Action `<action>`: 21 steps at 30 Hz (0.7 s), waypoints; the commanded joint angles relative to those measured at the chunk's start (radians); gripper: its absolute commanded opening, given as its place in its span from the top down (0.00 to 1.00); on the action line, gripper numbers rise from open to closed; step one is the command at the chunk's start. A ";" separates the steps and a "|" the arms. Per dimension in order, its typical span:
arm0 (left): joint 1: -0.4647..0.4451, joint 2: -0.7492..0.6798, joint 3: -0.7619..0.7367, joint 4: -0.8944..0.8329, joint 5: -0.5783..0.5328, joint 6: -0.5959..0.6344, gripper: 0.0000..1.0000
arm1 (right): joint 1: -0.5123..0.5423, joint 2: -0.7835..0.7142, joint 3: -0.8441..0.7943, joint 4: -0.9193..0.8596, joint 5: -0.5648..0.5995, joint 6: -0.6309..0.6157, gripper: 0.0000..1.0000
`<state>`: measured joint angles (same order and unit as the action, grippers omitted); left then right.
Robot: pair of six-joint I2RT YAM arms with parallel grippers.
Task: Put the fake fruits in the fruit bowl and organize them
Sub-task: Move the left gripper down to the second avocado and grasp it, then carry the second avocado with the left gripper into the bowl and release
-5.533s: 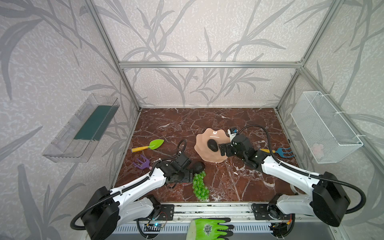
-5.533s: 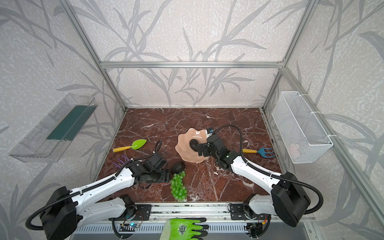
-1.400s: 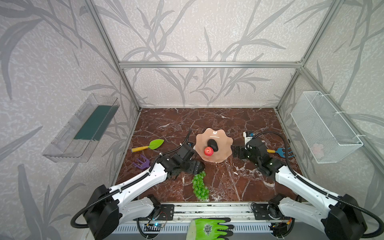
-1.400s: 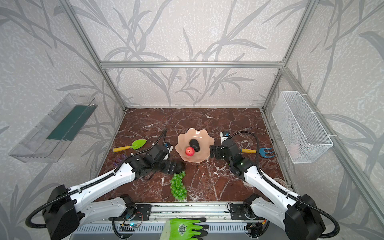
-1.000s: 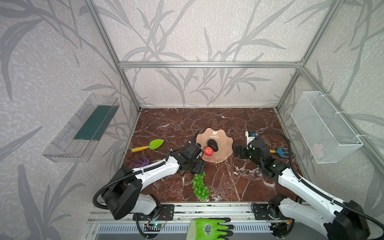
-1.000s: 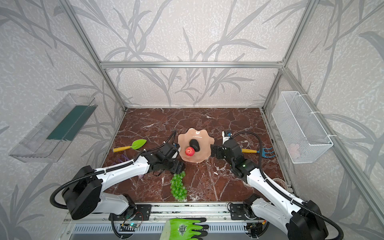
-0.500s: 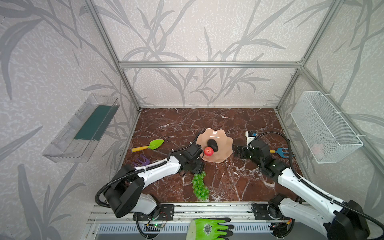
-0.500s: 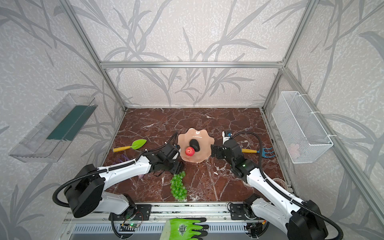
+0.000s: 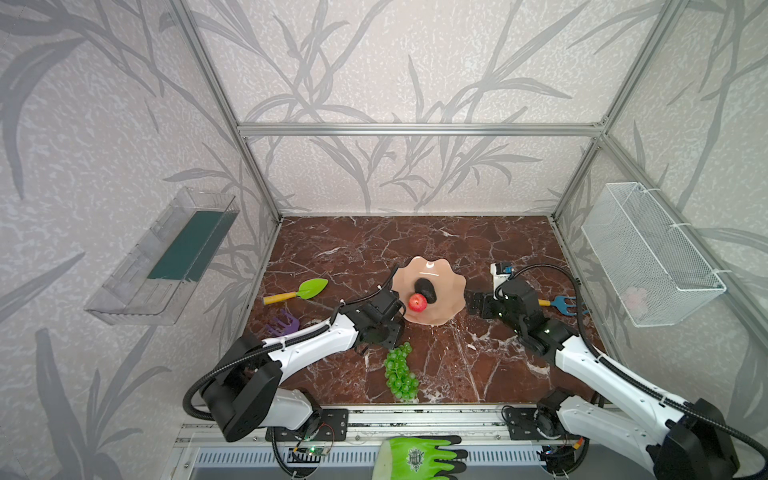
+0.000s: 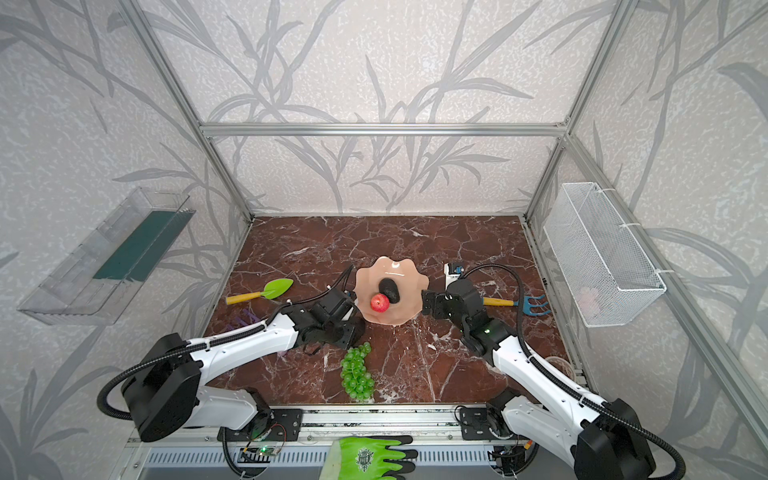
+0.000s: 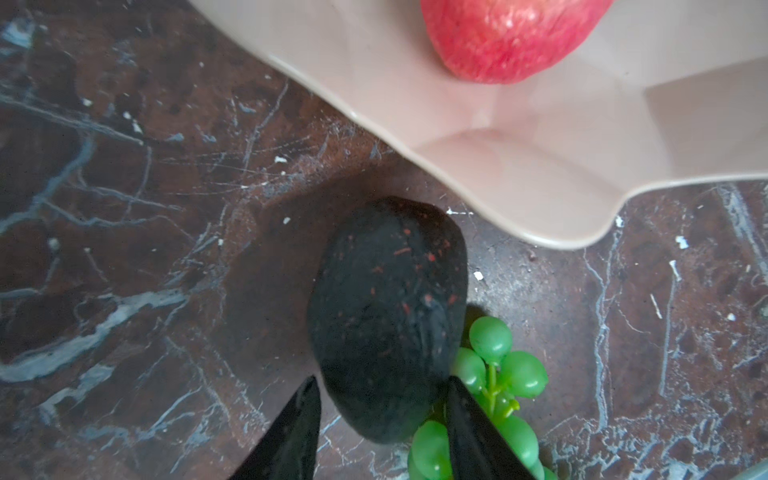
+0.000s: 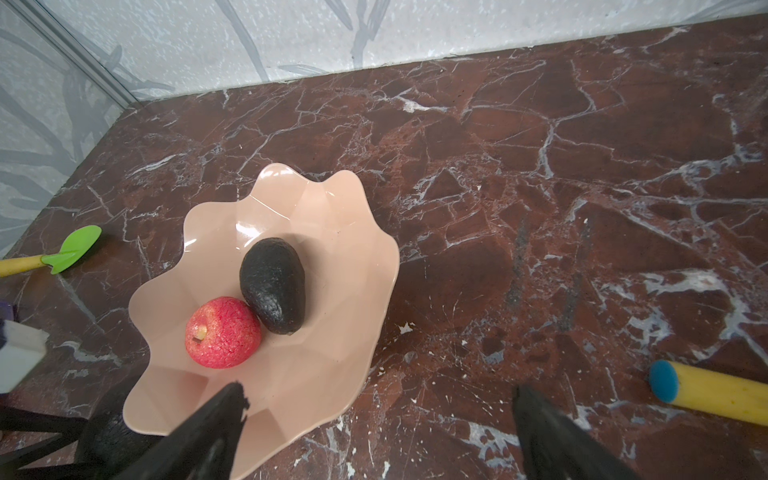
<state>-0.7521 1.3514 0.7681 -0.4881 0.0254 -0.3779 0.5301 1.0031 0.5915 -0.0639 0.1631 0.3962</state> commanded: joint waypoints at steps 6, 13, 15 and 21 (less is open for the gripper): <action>-0.002 -0.141 -0.016 -0.067 -0.067 -0.034 0.41 | -0.005 0.008 -0.016 0.031 -0.009 0.007 0.01; -0.003 -0.046 -0.002 0.036 0.023 -0.030 0.16 | -0.005 -0.006 -0.018 0.023 -0.013 0.007 0.01; -0.004 0.002 0.019 0.048 0.038 -0.024 0.16 | -0.005 -0.016 -0.023 0.019 -0.012 0.009 0.01; -0.003 0.132 0.068 0.084 0.046 -0.015 0.17 | -0.005 -0.044 -0.033 0.000 -0.007 0.014 0.01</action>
<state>-0.7525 1.4574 0.8028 -0.4358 0.0586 -0.4000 0.5293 0.9867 0.5686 -0.0547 0.1555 0.3992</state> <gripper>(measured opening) 0.830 0.993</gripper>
